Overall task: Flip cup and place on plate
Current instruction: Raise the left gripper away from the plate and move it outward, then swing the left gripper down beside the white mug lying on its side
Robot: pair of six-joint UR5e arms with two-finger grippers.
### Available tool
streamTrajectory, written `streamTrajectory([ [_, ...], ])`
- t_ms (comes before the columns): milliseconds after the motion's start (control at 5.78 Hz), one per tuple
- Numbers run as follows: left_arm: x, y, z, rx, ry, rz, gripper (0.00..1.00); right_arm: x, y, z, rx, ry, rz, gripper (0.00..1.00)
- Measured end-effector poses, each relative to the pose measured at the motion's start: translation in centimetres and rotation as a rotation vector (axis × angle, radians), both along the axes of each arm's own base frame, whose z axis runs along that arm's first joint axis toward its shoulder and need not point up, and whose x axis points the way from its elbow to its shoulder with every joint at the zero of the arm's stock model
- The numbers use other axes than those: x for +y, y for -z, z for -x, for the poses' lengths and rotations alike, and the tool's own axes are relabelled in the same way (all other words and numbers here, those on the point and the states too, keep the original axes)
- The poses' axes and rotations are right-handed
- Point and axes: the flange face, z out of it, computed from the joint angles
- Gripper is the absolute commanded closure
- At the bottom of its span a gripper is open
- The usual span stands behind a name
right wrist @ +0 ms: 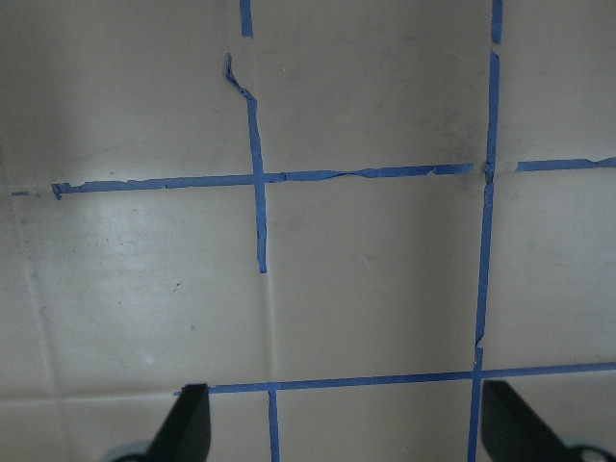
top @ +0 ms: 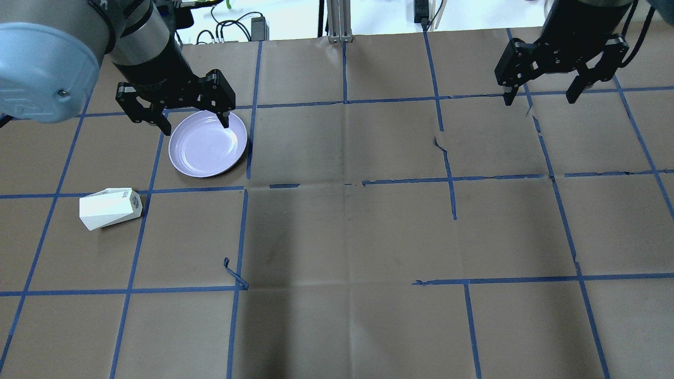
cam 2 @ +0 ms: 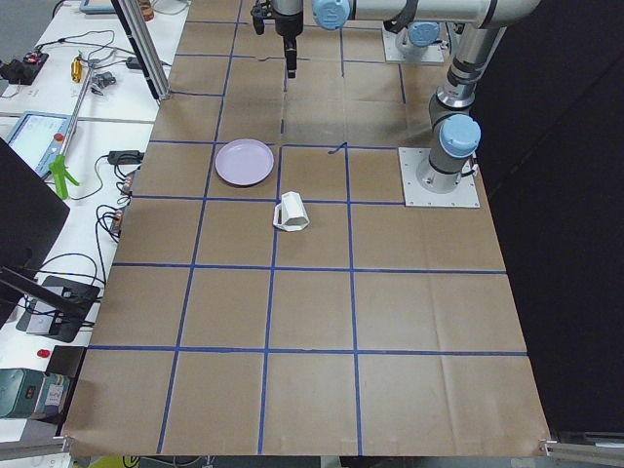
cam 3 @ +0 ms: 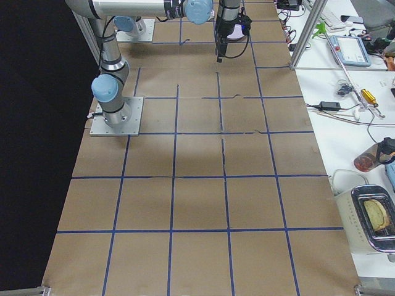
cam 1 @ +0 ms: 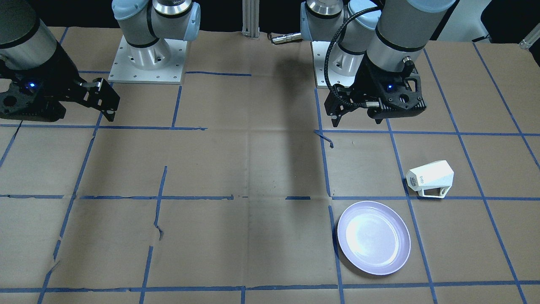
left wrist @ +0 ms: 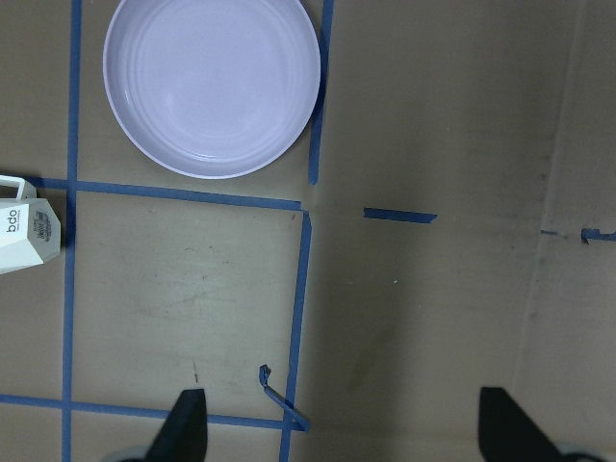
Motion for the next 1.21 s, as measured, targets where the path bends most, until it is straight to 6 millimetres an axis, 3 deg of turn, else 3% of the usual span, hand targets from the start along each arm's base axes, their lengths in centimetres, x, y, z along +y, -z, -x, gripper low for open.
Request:
streamTrajectory([
  [519, -0.2, -0.6, -0.2, -0.002, -0.006, 0.012, 0.01, 0.0, 0.0, 0.0, 0.000, 0.000, 0.000, 0.00],
  [692, -1.3, -0.8, -2.7, -0.002, -0.016, 0.019, 0.01, 0.0, 0.0, 0.0, 0.000, 0.000, 0.000, 0.00],
  [865, -2.9, -0.8, -8.5, 0.010, -0.022, 0.025, 0.01, 0.0, 0.0, 0.0, 0.000, 0.000, 0.000, 0.00],
  [1038, -3.8, -0.7, -16.3, 0.024, -0.005, 0.030, 0.01, 0.0, 0.0, 0.0, 0.000, 0.000, 0.000, 0.00],
  [1212, -3.4, -0.3, -24.3, 0.026, 0.028, 0.030, 0.01, 0.0, 0.0, 0.0, 0.000, 0.000, 0.000, 0.00],
])
